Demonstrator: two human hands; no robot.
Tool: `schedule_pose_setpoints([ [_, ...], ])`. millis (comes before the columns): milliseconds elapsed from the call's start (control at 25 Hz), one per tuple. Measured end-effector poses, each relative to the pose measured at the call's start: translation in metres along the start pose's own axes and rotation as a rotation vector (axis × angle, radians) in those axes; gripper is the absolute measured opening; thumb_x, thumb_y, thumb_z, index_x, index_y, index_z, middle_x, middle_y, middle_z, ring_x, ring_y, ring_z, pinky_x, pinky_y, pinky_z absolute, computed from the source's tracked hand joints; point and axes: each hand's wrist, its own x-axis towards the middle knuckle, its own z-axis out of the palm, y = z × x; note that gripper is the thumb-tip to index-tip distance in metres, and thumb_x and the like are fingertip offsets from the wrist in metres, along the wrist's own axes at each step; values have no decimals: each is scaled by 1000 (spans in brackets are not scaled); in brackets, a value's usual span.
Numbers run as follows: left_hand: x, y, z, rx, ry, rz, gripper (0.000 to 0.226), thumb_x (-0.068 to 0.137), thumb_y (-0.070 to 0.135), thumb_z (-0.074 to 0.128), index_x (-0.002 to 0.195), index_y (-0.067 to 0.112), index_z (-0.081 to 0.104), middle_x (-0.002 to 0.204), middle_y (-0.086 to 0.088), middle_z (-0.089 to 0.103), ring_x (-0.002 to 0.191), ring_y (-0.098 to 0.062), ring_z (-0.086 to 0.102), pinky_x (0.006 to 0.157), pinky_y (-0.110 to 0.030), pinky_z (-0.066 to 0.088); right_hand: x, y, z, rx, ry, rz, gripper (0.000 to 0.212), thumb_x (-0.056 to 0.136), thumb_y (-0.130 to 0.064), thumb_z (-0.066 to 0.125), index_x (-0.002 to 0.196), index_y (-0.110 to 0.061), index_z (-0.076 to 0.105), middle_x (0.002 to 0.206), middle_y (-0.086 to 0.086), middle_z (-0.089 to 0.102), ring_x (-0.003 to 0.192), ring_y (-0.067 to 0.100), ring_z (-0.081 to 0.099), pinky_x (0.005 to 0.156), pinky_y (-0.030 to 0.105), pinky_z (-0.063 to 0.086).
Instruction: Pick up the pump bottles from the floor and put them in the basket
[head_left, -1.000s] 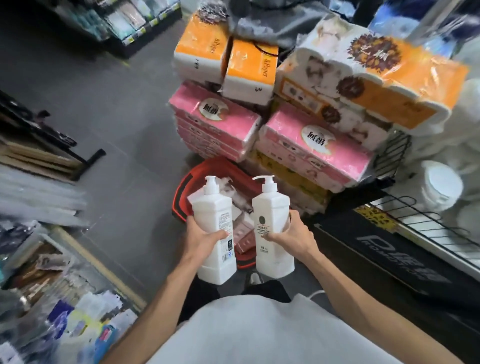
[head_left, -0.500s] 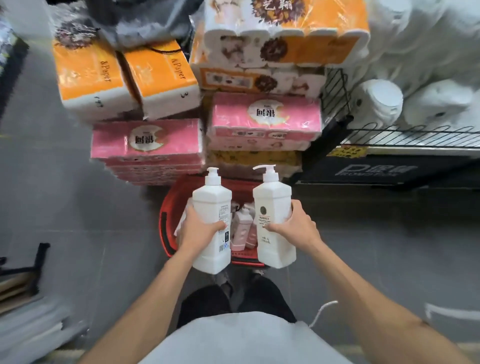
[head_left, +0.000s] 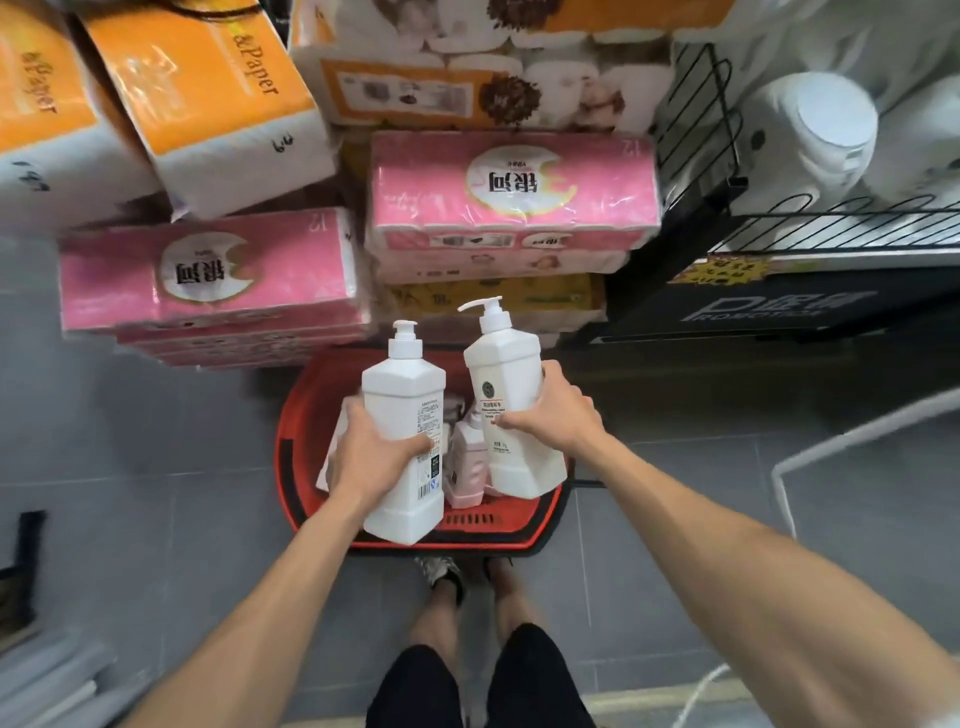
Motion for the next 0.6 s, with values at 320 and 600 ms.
schedule_pose_setpoints([
  [320,79,-35,39,107,-57,-31,75,55,51,81,113,29,39,104,5,66,94,-28,64,78,-39,49,105,22,11,-326,-155,-151,91,64,-60,79,135,-25,34,111,-1,64,99,28,64,86,45,54],
  [600,123,-53,91,95,-103,-124,68,65,40,86,113,23,41,104,1,64,89,-25,60,76,-37,48,154,67,41,-273,-202,-49,98,63,-61,78,140,-27,28,113,-1,66,99,28,67,86,46,55],
])
